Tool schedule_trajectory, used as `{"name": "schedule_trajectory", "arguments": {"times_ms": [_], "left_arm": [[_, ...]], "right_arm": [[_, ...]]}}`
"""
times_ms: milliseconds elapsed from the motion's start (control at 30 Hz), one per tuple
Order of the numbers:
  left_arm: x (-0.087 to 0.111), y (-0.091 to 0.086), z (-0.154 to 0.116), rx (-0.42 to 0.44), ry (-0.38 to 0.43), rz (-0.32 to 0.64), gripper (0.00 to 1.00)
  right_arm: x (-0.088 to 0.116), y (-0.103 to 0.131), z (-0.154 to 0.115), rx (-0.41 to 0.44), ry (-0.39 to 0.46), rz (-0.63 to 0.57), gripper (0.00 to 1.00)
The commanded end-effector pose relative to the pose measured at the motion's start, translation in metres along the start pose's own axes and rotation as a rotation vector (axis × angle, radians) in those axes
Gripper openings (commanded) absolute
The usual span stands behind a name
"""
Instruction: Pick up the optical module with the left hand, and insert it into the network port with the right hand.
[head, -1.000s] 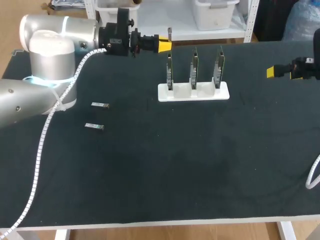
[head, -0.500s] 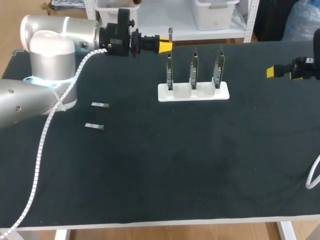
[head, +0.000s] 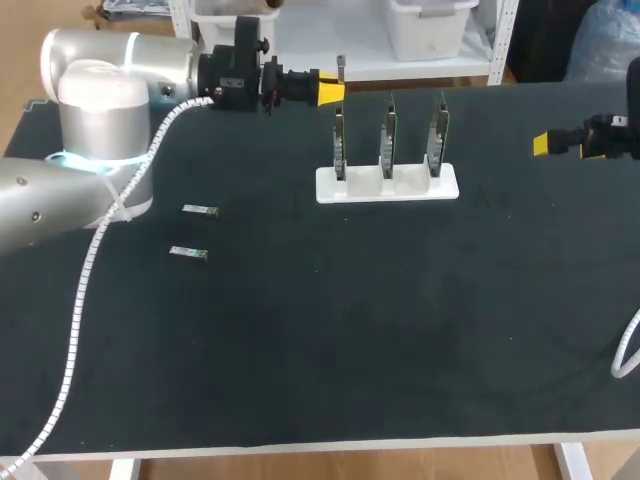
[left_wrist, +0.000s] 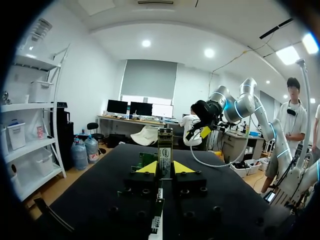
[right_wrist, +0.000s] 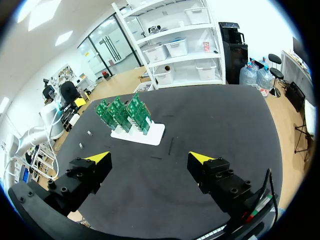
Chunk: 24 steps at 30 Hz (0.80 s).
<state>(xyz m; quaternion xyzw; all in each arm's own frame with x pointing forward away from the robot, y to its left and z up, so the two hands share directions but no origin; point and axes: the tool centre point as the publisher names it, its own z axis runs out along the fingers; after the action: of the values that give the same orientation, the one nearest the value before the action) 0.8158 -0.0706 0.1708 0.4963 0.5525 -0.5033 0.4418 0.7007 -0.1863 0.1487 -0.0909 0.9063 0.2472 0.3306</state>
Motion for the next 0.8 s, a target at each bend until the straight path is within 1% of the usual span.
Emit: {"name": "schedule_trajectory", "arguments": {"times_ms": [33, 100, 133, 200, 233, 367, 433, 467, 533, 633, 733, 800], "left_arm": [[0.001, 0.000, 0.000, 0.000, -0.001, 0.001, 0.00], [0.001, 0.000, 0.000, 0.000, -0.001, 0.001, 0.00], [0.001, 0.000, 0.000, 0.000, -0.001, 0.001, 0.00], [0.001, 0.000, 0.000, 0.000, -0.001, 0.001, 0.00], [0.001, 0.000, 0.000, 0.000, -0.001, 0.001, 0.00], [0.001, 0.000, 0.000, 0.000, -0.001, 0.001, 0.00], [0.001, 0.000, 0.000, 0.000, -0.001, 0.001, 0.00], [0.001, 0.000, 0.000, 0.000, -0.001, 0.001, 0.00], [0.001, 0.000, 0.000, 0.000, -0.001, 0.001, 0.00], [0.001, 0.000, 0.000, 0.000, -0.001, 0.001, 0.00], [0.001, 0.000, 0.000, 0.000, -0.001, 0.001, 0.00], [0.001, 0.000, 0.000, 0.000, -0.001, 0.001, 0.00]], "right_arm": [[0.000, 0.002, -0.001, 0.009, 0.000, 0.001, 1.00], [-0.011, 0.002, 0.000, -0.090, 0.028, -0.036, 1.00], [-0.017, 0.001, 0.002, -0.116, 0.041, -0.082, 1.00], [-0.033, -0.002, 0.006, -0.167, 0.060, -0.133, 1.00], [-0.041, -0.003, 0.008, -0.180, 0.053, -0.167, 1.00], [-0.080, -0.002, 0.017, -0.268, 0.059, -0.245, 1.00], [-0.096, 0.002, 0.024, -0.331, 0.091, -0.263, 1.00], [-0.101, 0.005, 0.028, -0.354, 0.107, -0.290, 1.00], [-0.108, 0.014, 0.035, -0.394, 0.153, -0.339, 1.00], [-0.114, 0.030, 0.045, -0.447, 0.173, -0.372, 1.00], [-0.114, 0.040, 0.052, -0.454, 0.164, -0.383, 1.00], [-0.114, 0.041, 0.054, -0.425, 0.137, -0.371, 1.00]]}}
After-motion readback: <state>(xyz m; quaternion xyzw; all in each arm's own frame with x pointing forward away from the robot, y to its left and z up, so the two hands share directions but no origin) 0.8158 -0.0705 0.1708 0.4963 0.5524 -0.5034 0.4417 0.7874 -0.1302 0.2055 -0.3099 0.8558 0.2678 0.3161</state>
